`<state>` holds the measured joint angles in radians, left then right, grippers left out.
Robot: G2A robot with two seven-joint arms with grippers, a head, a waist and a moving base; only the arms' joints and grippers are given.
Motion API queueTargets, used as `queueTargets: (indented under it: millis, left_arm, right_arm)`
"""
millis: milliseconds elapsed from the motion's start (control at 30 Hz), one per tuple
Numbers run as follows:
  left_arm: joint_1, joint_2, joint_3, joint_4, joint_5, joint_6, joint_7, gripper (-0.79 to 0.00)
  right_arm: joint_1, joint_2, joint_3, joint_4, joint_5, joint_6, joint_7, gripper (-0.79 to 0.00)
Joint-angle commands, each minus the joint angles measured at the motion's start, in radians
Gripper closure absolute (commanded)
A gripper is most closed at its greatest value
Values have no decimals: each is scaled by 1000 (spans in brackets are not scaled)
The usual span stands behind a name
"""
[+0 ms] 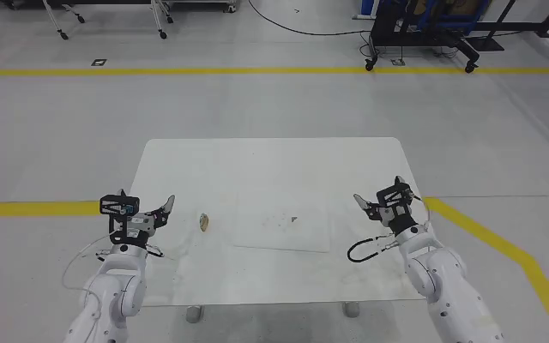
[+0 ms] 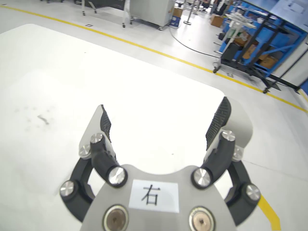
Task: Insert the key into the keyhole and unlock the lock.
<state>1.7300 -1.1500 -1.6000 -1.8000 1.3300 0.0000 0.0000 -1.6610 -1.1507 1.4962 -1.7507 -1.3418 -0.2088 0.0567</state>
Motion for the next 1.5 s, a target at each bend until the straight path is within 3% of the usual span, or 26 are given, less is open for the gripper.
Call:
queueTargets:
  millis: [0,233,500,633,700,767,833,1100,1333,1367,1433,1467]
  left_arm:
    - [0,0,0,0,0,0,0,-785]
    - [0,0,0,0,0,0,0,-785]
    - [0,0,0,0,0,0,0,-785]
    - [0,0,0,0,0,0,0,-785]
    - [0,0,0,0,0,0,0,-785]
    - [0,0,0,0,0,0,0,-785]
    - [0,0,0,0,0,0,0,-785]
    - [0,0,0,0,0,0,0,-785]
    - [0,0,0,0,0,0,0,-785]
    - [0,0,0,0,0,0,0,-785]
    - [0,0,0,0,0,0,0,-785]
    - [0,0,0,0,0,0,0,-785]
  right_arm:
    - [10,1,-20,2,27,-98,11,-785]
    - [102,2,-120,78,158,-413,95,-785]
    - [256,-2,-223,238,325,-609,273,-785]
    - [363,-7,-297,353,393,-710,397,-659]
    - [415,-11,-325,405,369,-682,440,-585]
    - [455,-20,-364,456,375,-686,449,-443]
    - [493,-27,-397,497,358,-684,452,-443]
    - [578,-47,-480,570,258,-648,377,-305]
    - [621,-58,-531,595,217,-642,355,-265]
    - [627,-59,-537,597,211,-639,356,-234]
    - [635,-61,-545,605,202,-627,356,0]
    - [638,-62,-546,610,200,-619,355,0]
